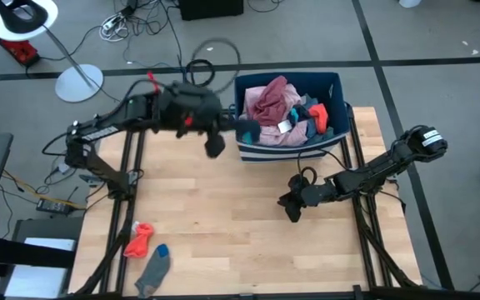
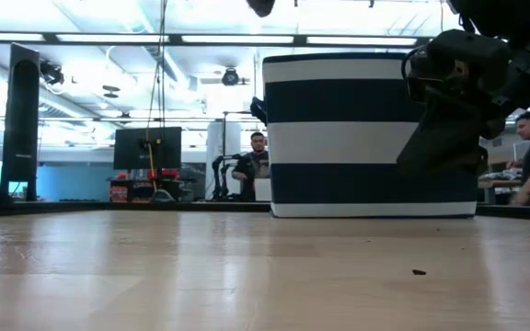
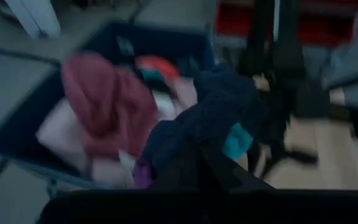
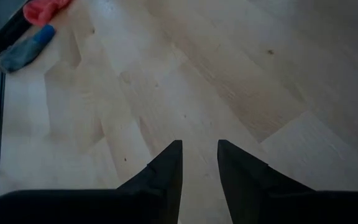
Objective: Sort clothes
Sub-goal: Put the dark blue socks into the blue bin
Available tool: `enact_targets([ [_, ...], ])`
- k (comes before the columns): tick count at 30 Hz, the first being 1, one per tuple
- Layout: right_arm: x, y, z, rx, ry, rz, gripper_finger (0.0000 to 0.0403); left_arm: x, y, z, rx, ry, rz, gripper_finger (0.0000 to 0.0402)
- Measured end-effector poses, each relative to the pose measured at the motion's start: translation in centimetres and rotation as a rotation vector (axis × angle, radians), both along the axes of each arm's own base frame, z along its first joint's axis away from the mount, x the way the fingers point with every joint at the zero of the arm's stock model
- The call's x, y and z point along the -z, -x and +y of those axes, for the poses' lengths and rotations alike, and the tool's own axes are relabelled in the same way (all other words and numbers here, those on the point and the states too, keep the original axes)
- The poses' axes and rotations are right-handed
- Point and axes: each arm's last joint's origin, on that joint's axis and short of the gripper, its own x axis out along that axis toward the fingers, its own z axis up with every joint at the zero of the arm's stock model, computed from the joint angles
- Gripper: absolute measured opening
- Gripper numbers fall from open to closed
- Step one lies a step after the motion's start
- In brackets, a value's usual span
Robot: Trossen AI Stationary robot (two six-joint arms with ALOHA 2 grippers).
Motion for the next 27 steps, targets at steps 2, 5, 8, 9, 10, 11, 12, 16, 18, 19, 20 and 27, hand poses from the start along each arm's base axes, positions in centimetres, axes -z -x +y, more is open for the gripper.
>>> enact_targets([
  [2, 0.0, 0.0, 0.0, 0.000, -0.001, -0.001, 0.0102, -1.1, -0.4, 1.1, -0.022, -0.003, -0.069, 0.0000],
  [5, 0.0, 0.0, 0.0, -0.001, -0.004, -0.006, 0.0102, -1.9, -1.7, 3.1, -0.049, 0.000, -0.125, 0.0000],
  [8, -0.1, -0.1, 0.0, -0.001, -0.004, -0.008, 0.0101, -2.0, -4.1, 5.0, -0.027, -0.011, -0.173, 0.0000],
  [9, -0.1, -0.1, 0.0, -0.001, -0.004, -0.008, 0.0100, -1.9, -5.0, 5.6, -0.012, -0.013, -0.188, 0.0000],
  [10, -0.1, -0.1, 0.0, -0.001, -0.004, -0.009, 0.0100, -1.8, -6.1, 6.2, 0.008, -0.022, -0.213, 0.0000],
  [11, -0.1, -0.1, 0.0, -0.002, -0.004, -0.009, 0.0100, -1.8, -7.0, 6.7, 0.025, -0.031, -0.244, 0.0000],
  [12, -0.1, -0.1, 0.0, -0.001, -0.004, -0.009, 0.0100, -1.7, -8.0, 7.2, 0.045, -0.034, -0.272, 0.0000],
  [16, -0.1, -0.1, 0.0, -0.001, -0.006, -0.014, 0.0100, -0.4, -11.7, 9.2, 0.092, -0.045, -0.358, 0.0001],
  [18, -0.1, -0.1, 0.0, -0.001, -0.006, -0.014, 0.0099, 0.8, -13.1, 10.1, 0.097, -0.055, -0.397, 0.0004],
  [19, -0.1, -0.1, 0.0, -0.001, -0.006, -0.014, 0.0099, 1.6, -13.9, 10.4, 0.103, -0.052, -0.397, 0.0007],
  [20, -0.1, -0.1, 0.0, -0.001, -0.007, -0.016, 0.0098, 2.1, -14.5, 10.7, 0.103, -0.056, -0.409, 0.0010],
  [27, -0.1, -0.1, 0.0, -0.001, -0.009, -0.018, 0.0097, 6.1, -17.5, 12.2, 0.093, -0.042, -0.373, 0.0048],
])
